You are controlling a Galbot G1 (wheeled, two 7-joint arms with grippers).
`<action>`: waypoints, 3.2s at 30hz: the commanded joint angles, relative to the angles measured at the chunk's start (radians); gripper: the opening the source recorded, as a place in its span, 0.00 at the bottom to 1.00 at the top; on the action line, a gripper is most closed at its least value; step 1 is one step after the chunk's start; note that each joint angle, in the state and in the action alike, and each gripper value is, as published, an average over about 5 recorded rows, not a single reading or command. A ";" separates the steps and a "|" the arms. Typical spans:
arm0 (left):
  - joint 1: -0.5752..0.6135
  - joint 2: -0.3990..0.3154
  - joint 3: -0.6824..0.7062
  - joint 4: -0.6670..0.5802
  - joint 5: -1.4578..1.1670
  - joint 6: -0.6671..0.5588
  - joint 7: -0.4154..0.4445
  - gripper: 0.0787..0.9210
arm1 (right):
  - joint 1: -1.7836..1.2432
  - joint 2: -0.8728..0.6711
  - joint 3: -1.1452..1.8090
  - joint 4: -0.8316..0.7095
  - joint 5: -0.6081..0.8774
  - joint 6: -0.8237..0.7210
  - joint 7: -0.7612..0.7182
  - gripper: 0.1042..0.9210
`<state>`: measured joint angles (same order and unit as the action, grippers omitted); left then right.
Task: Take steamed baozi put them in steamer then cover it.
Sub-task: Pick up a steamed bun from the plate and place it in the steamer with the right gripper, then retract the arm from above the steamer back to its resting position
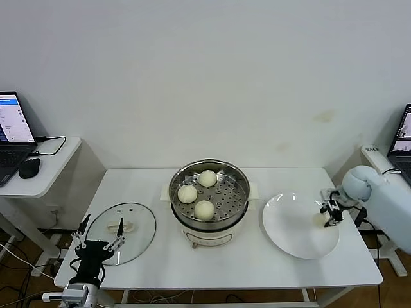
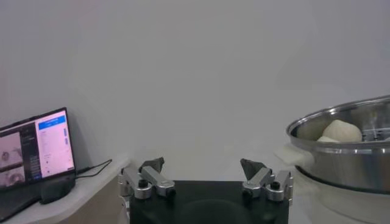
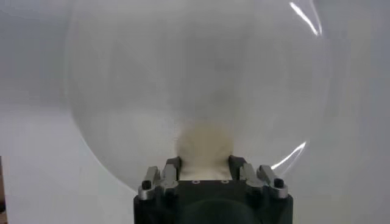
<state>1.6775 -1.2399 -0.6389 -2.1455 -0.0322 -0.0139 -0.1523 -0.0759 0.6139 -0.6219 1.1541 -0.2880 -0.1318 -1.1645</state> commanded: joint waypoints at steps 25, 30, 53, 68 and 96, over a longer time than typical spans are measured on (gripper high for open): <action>-0.058 0.034 0.024 0.033 -0.017 0.015 0.007 0.88 | 0.771 0.374 -0.668 0.300 0.997 -0.533 0.322 0.50; -0.053 0.034 0.009 0.029 -0.025 0.014 0.007 0.88 | 0.681 0.440 -0.659 0.260 0.992 -0.585 0.378 0.50; -0.046 0.016 0.010 0.033 -0.026 0.007 0.005 0.88 | 0.526 0.444 -0.650 0.182 0.813 -0.593 0.406 0.49; -0.043 0.014 0.009 0.028 -0.022 0.004 0.004 0.88 | 0.514 0.416 -0.594 0.188 0.804 -0.587 0.422 0.60; -0.025 -0.017 0.030 0.022 0.033 -0.026 0.001 0.88 | -0.611 0.011 0.567 0.667 0.833 0.031 1.136 0.88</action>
<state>1.6458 -1.2483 -0.6151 -2.1315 -0.0224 -0.0291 -0.1500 0.0720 0.7246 -0.7177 1.6497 0.6751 -0.4651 -0.3190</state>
